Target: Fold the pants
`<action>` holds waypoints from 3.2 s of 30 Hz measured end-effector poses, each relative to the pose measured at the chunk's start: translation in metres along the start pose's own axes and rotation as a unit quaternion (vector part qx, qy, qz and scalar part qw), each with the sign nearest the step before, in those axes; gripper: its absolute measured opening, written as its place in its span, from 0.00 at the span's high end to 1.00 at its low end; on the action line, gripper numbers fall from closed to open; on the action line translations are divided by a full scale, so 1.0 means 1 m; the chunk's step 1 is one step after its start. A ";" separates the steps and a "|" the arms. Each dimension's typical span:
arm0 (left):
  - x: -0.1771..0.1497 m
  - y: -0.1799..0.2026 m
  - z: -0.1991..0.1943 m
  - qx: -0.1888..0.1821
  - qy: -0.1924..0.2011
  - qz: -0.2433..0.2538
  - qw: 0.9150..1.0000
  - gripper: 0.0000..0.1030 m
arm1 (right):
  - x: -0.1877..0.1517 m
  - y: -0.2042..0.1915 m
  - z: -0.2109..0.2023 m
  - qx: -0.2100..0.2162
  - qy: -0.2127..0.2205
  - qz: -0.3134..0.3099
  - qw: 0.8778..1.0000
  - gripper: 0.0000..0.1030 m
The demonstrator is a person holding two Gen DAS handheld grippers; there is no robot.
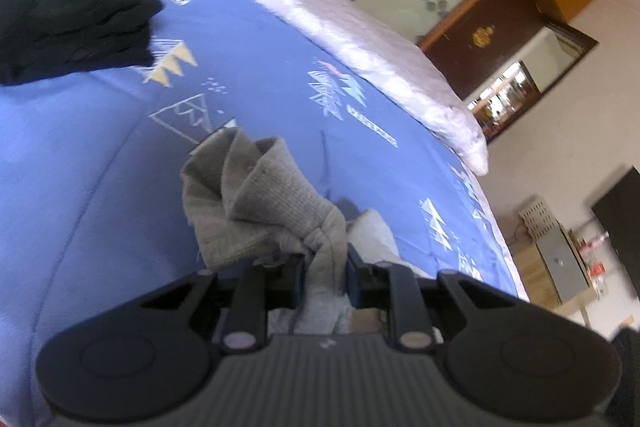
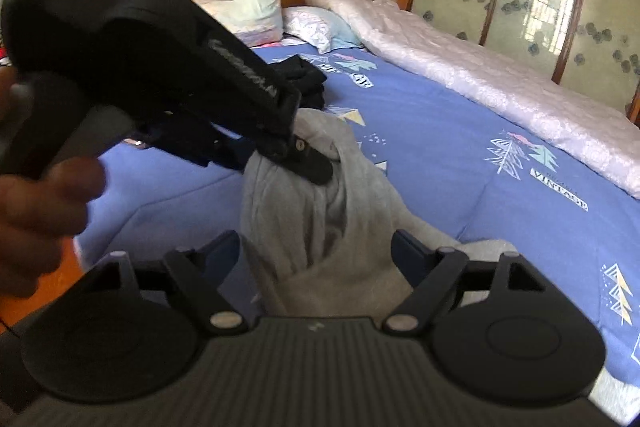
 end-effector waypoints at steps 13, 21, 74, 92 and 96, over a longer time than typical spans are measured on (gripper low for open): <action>0.002 0.033 -0.036 -0.035 0.038 0.026 0.998 0.60 | 0.009 0.056 0.021 -0.005 0.017 0.139 0.990 0.77; 0.005 0.049 -0.024 -0.047 0.023 0.013 0.999 0.54 | -0.022 0.195 -0.075 -0.015 0.156 0.439 0.885 0.79; -0.061 0.200 0.111 -0.015 -0.115 0.232 0.966 0.65 | -0.183 0.205 -0.243 -0.223 0.127 0.433 0.864 0.63; -0.080 0.184 0.201 0.134 -0.120 0.297 0.938 0.20 | -0.231 0.234 -0.193 -0.165 0.081 0.503 0.845 0.67; -0.074 0.184 0.165 0.115 -0.107 0.281 0.947 0.23 | -0.221 0.227 -0.213 -0.150 0.107 0.522 0.833 0.54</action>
Point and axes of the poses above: each gripper's, at about its wrist camera, not at the fingertips, and z roughly the way its jaws point, y to its right, x to its top, the point moved 7 cm from there along z, roughly the way its jaws point, and after that the axes turned 6 degrees about x, right-handed, at the moved point
